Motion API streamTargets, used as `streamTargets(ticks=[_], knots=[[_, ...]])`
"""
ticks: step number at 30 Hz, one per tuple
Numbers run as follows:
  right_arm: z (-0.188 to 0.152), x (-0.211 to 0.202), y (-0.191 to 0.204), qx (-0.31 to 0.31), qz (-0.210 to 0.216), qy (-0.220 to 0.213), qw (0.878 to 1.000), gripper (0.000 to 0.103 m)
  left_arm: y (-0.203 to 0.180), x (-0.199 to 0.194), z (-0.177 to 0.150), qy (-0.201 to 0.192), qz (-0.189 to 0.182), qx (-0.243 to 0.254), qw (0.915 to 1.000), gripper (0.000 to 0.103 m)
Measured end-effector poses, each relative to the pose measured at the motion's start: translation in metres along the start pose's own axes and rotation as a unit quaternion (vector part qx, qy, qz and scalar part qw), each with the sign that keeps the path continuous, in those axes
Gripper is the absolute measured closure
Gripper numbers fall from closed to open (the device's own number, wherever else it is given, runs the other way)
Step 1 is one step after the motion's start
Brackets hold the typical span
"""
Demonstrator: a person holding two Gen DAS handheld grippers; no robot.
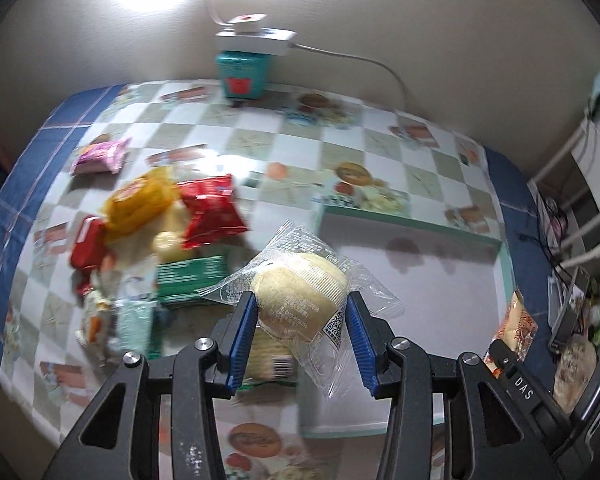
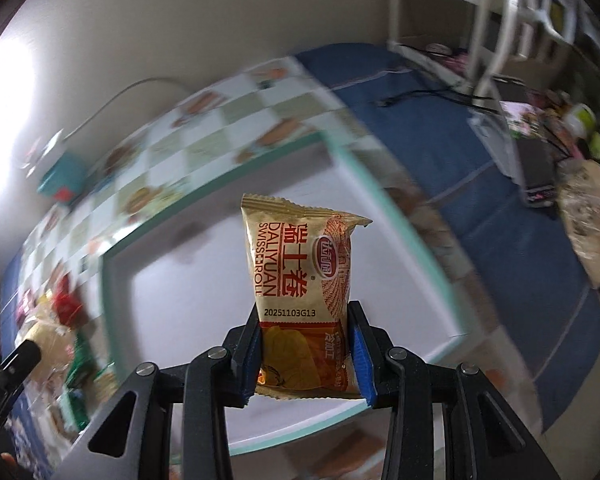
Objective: Organize snacks
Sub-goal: 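Carry both snacks over the white tray and open both tools to drop them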
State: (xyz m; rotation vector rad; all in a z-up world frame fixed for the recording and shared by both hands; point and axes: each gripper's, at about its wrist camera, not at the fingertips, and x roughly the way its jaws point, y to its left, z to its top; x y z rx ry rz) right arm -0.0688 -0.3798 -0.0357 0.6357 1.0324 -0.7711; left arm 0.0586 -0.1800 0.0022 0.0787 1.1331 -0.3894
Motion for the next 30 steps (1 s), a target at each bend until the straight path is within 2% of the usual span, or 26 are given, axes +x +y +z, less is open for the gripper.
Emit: streamTargets(ticks=[5,11,22,28,30], knots=[[0.006,0.008,-0.024,0.027,-0.012,0.003,1.0,0.062,-0.022,0.021,-0.001,0.016,-0.013,0.022,0.9995,0.056],[0.01,0.02,-0.025,0.027,-0.015,0.014,0.999,0.062,-0.038,0.045,0.001,0.032,-0.02,0.041,0.9984,0.056],[0.017,0.033,-0.019,0.014,-0.033,0.015,0.999,0.062,-0.053,0.06,0.015,0.027,-0.042,0.052,0.9974,0.055],[0.02,0.031,-0.018,0.011,-0.04,0.014,0.999,0.061,-0.053,0.054,0.02,0.018,-0.047,0.054,0.9973,0.055],[0.021,0.028,-0.016,0.008,-0.04,0.013,0.999,0.061,-0.051,0.048,0.022,0.011,-0.047,0.051,0.9975,0.051]])
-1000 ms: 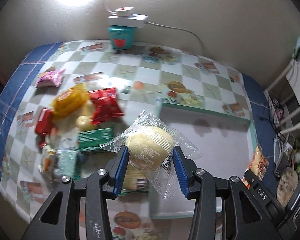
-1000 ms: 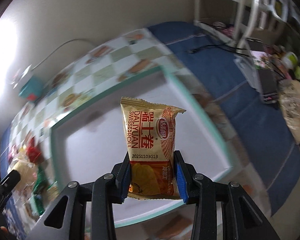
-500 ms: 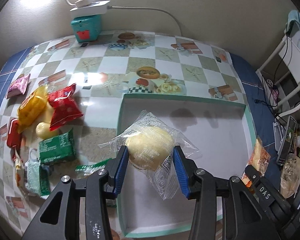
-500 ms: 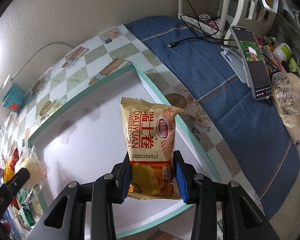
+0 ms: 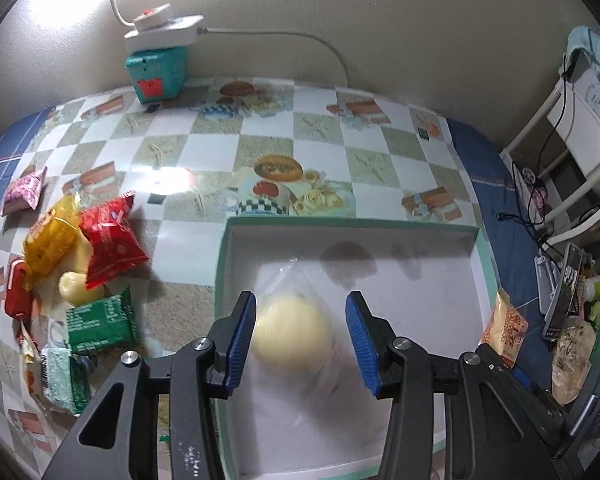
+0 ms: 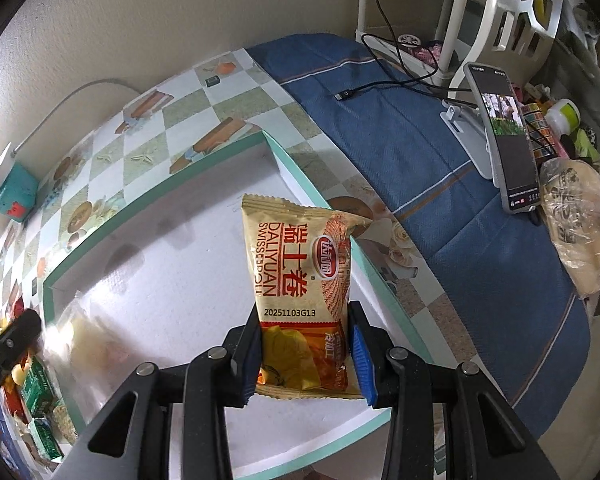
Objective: Organize snacks
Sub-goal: 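Carry both snacks over the white tray and open both tools to drop them, then move both open tools back toward the snack pile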
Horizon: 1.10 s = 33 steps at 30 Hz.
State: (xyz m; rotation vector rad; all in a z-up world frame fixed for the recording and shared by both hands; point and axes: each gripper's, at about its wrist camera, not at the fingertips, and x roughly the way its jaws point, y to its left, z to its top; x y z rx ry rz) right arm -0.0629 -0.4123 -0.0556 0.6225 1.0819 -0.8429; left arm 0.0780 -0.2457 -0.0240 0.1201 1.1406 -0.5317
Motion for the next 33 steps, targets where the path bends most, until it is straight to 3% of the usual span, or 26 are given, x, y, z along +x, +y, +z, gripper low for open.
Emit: streamTargets(ticks=[1,2,3,6,8,12,17,30,33], knots=[[0.0,-0.001,0.001,-0.002,0.001,0.0,1.0,0.06,0.002,-0.004,0.001,-0.003,-0.001,-0.003,1.0,0.041],[0.0,-0.003,0.002,-0.006,0.001,-0.001,1.0,0.059,0.004,-0.007,0.002,-0.005,-0.001,-0.007,1.0,0.038],[0.0,-0.005,0.004,-0.01,0.001,-0.002,1.0,0.058,0.005,-0.009,0.003,-0.005,0.001,-0.01,0.9999,0.037],[0.002,-0.013,0.009,-0.024,-0.003,-0.011,1.0,0.041,0.013,-0.018,0.005,-0.002,0.007,-0.023,0.9997,0.036],[0.002,-0.019,0.012,-0.029,0.003,-0.016,0.999,0.038,0.022,-0.024,0.006,-0.002,0.017,-0.036,0.9992,0.036],[0.001,-0.029,0.018,-0.041,-0.004,-0.021,0.999,0.035,0.044,-0.034,0.004,-0.004,0.033,-0.067,0.9972,0.018],[-0.001,-0.049,0.026,-0.054,0.001,-0.035,0.998,0.02,0.08,-0.05,-0.002,-0.02,0.055,-0.111,0.9921,0.016],[-0.022,-0.094,0.057,-0.082,0.033,-0.07,0.994,0.008,0.143,-0.085,-0.019,-0.038,0.09,-0.159,0.9824,0.015],[-0.028,-0.101,0.066,-0.082,0.046,-0.071,0.993,0.002,0.162,-0.093,-0.024,-0.039,0.093,-0.179,0.9786,0.013]])
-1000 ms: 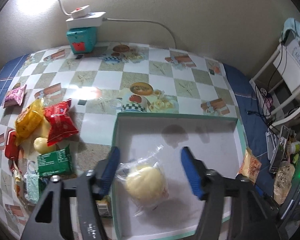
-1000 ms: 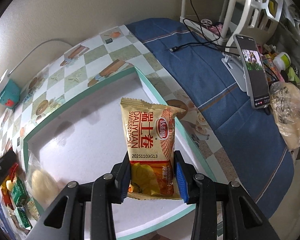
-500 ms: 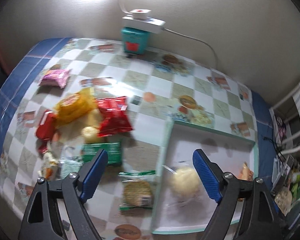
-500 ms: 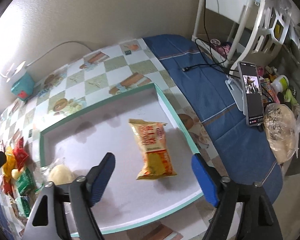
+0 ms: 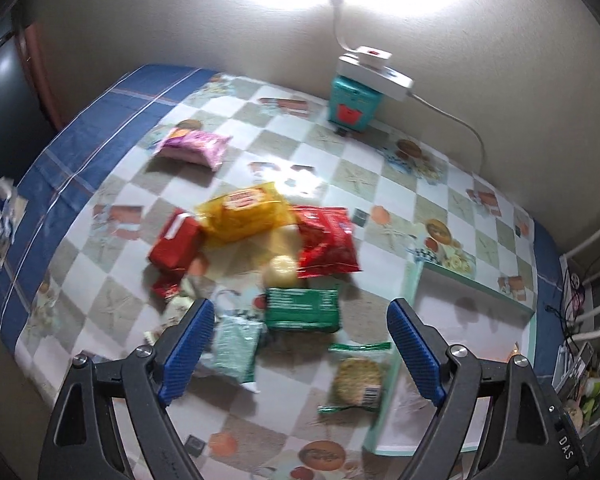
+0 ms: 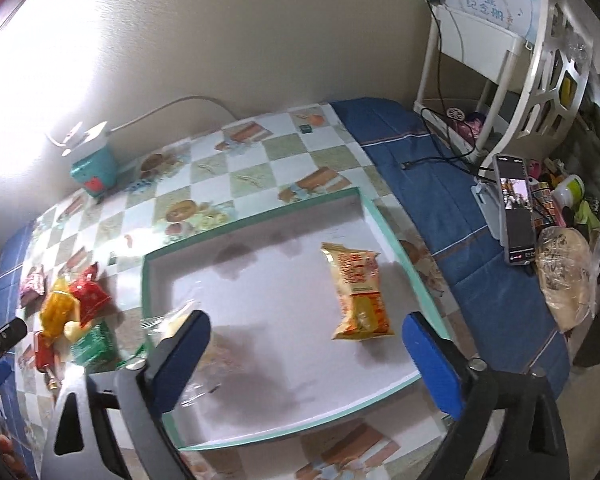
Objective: Organize snacks
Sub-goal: 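Move both open tools back toward the snack pile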
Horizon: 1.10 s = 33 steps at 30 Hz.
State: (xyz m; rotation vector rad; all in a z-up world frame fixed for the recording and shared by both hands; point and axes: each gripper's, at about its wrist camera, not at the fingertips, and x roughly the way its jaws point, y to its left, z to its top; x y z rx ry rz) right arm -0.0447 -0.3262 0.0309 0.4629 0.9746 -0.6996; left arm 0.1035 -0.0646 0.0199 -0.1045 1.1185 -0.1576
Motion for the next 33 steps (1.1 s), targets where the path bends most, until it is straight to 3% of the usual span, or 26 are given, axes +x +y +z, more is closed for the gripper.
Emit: streamTargets(ticks=[3,19,33], knots=[[-0.003,-0.004,0.012,-0.001,0.018,0.001,1.0,0.002,0.024,-0.004,0.001,-0.001,0.005,-0.03,0.9995,0.004],[-0.022,-0.022,0.093,-0.047,0.067,0.0,0.997,0.002,0.146,-0.023,0.005,-0.016,0.061,-0.155,0.9859,0.004],[-0.047,-0.024,0.159,-0.108,0.106,0.021,0.988,0.002,0.179,-0.021,0.005,-0.003,0.054,-0.192,0.9798,0.004]])
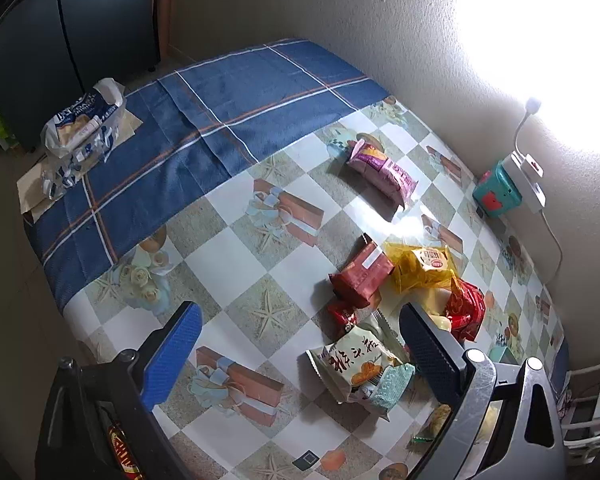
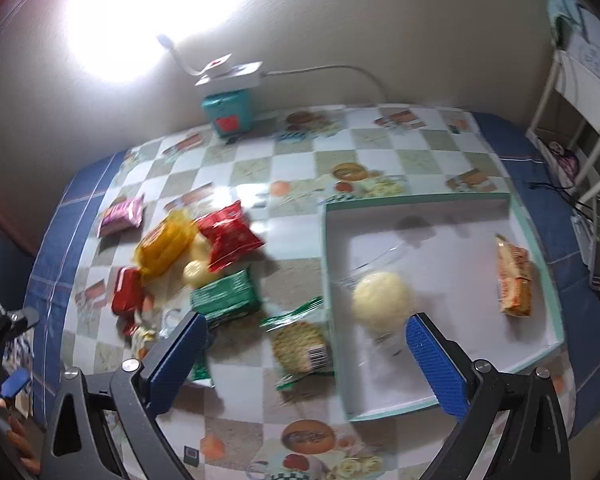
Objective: Organize snacks
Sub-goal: 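Move both open tools back toward the snack pile, then grasp the green-striped biscuit pack with the right tool while the left tool grasps the cream pastry pack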
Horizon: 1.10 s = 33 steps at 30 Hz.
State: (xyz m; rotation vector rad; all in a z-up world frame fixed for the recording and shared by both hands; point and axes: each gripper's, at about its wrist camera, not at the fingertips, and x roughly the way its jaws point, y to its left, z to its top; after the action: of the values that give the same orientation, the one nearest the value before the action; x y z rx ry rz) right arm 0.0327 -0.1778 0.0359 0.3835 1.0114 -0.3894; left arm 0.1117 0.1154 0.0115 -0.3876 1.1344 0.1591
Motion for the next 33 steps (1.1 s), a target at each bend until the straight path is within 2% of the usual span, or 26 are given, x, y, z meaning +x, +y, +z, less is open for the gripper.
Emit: streamTargets(ticks=[6,10,15,19,23,33], knots=[[-0.01,0.019,0.025,-0.018,0.028,0.033,0.999,0.002,-0.014,0.023,-0.007,0.044,-0.005,0.032,0.9985,0.004],[-0.018,0.039,0.042,-0.037,0.025,0.057,0.997,0.002,-0.026,0.046,-0.016,0.078,0.004,0.061,0.9951,0.004],[-0.028,0.066,0.056,-0.042,0.04,0.094,0.994,0.002,-0.028,0.074,-0.025,0.116,0.022,0.069,0.9906,0.004],[-0.034,0.082,0.065,-0.051,0.037,0.11,0.992,0.002,-0.02,0.09,-0.026,0.136,0.034,0.045,0.9891,0.004],[-0.038,0.094,0.075,-0.054,0.042,0.122,0.99,0.002,-0.009,0.093,-0.022,0.132,0.05,0.021,0.9898,0.004],[-0.048,0.113,0.108,-0.077,0.046,0.131,0.987,0.002,0.027,0.096,-0.011,0.136,0.048,-0.042,0.9886,0.004]])
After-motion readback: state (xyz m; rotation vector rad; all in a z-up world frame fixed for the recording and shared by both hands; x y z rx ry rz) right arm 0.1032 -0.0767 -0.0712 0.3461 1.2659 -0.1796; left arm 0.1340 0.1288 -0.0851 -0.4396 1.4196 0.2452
